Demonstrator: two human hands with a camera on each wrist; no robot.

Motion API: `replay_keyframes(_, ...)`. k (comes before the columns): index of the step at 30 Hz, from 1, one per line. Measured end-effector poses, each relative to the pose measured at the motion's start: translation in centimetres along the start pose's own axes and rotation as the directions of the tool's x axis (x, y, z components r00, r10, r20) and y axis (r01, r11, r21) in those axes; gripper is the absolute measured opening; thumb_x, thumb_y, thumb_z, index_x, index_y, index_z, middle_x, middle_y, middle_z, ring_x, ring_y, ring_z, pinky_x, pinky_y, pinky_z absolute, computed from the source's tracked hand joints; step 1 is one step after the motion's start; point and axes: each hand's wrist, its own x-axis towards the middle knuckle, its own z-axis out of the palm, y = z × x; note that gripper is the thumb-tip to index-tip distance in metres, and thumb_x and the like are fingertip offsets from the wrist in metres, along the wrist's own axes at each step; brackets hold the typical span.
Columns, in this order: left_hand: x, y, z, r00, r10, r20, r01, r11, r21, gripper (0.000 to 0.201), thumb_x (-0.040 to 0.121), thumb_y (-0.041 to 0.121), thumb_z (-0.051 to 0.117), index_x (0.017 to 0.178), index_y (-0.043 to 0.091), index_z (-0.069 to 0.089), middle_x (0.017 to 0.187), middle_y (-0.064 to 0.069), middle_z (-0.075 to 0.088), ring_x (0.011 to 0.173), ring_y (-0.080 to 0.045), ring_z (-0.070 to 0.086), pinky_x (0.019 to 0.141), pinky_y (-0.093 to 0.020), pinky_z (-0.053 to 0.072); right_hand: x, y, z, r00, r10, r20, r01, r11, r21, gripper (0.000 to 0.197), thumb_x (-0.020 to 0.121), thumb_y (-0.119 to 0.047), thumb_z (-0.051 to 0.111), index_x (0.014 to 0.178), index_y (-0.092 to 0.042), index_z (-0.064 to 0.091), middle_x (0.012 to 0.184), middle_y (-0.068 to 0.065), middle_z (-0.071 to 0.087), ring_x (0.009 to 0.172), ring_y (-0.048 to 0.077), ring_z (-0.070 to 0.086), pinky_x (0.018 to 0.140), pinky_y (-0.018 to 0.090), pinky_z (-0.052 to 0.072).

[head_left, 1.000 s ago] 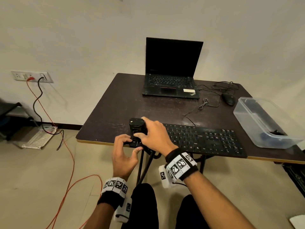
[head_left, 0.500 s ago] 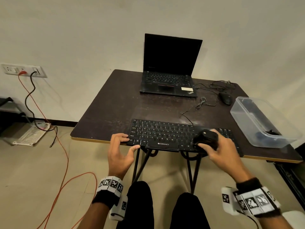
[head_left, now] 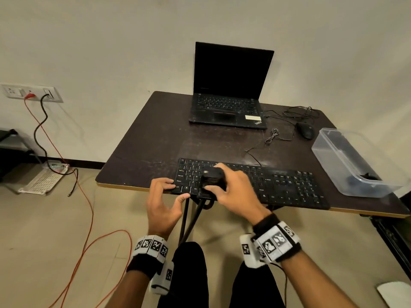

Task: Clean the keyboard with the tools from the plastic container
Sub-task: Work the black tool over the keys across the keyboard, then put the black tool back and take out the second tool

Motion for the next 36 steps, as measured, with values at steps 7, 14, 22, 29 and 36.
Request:
replay_keyframes(7, -0.1, 0.0, -0.4, 0.999, -0.014, 0.045, 0.015, 1.000, -0.027, 0.027, 0.077, 0.008, 0.075, 0.098, 0.003, 0.059, 0.112, -0.006, 0.059, 0.103, -0.023, 0.062, 0.083, -0.043, 0.055, 3.6, -5.5, 4.7, 0.994, -0.071, 0.085, 0.075, 0.996, -0.046, 0.031, 0.092, -0.033, 0.075, 0.116, -0.024, 0.057, 0.080, -0.001, 0.072, 0.077, 0.027, 0.067, 0.074, 0.039, 0.053)
replay_keyframes(14, 0.2, 0.3, -0.3, 0.999, -0.024, 0.030, 0.025, 1.000, -0.007, 0.037, 0.078, 0.016, 0.088, 0.099, 0.003, 0.061, 0.109, -0.006, 0.061, 0.104, -0.022, 0.062, 0.091, -0.031, 0.051, -0.9, -0.1, -1.2, 0.996, 0.084, 0.036, -0.080, 0.992, -0.100, 0.030, 0.093, -0.035, 0.078, 0.115, -0.028, 0.060, 0.086, -0.004, 0.075, 0.079, 0.022, 0.070, 0.073, 0.036, 0.056)
replay_keyframes(22, -0.1, 0.1, 0.0, 0.999, -0.041, 0.028, 0.041, 0.999, 0.002, 0.043, 0.079, 0.019, 0.087, 0.109, 0.003, 0.061, 0.109, -0.004, 0.058, 0.097, -0.023, 0.060, 0.083, -0.036, 0.054, -9.5, 8.0, -11.4, 0.954, 0.242, -0.175, -0.253, 0.966, -0.048, 0.027, 0.088, -0.018, 0.085, 0.102, -0.031, 0.067, 0.089, -0.020, 0.075, 0.088, 0.002, 0.073, 0.080, 0.033, 0.058)
replay_keyframes(29, -0.1, 0.2, 0.1, 0.999, -0.044, 0.018, 0.044, 0.999, 0.008, 0.042, 0.080, 0.021, 0.085, 0.110, 0.003, 0.061, 0.109, -0.003, 0.057, 0.097, -0.022, 0.059, 0.085, -0.032, 0.051, -7.8, 5.3, -7.3, 0.979, 0.141, -0.147, -0.135, 0.990, 0.050, 0.026, 0.090, -0.018, 0.084, 0.104, -0.029, 0.065, 0.086, -0.018, 0.075, 0.082, 0.004, 0.073, 0.074, 0.035, 0.061)
replay_keyframes(36, 0.1, 0.4, -0.2, 0.998, -0.053, 0.044, 0.053, 0.999, 0.008, 0.038, 0.078, 0.008, 0.079, 0.110, 0.004, 0.059, 0.108, -0.004, 0.056, 0.098, -0.020, 0.058, 0.085, -0.029, 0.050, -1.8, -3.5, 3.0, 0.999, -0.049, -0.014, 0.048, 0.997, -0.053, 0.027, 0.092, -0.027, 0.073, 0.113, -0.033, 0.057, 0.079, -0.013, 0.069, 0.069, 0.015, 0.065, 0.064, 0.033, 0.045)
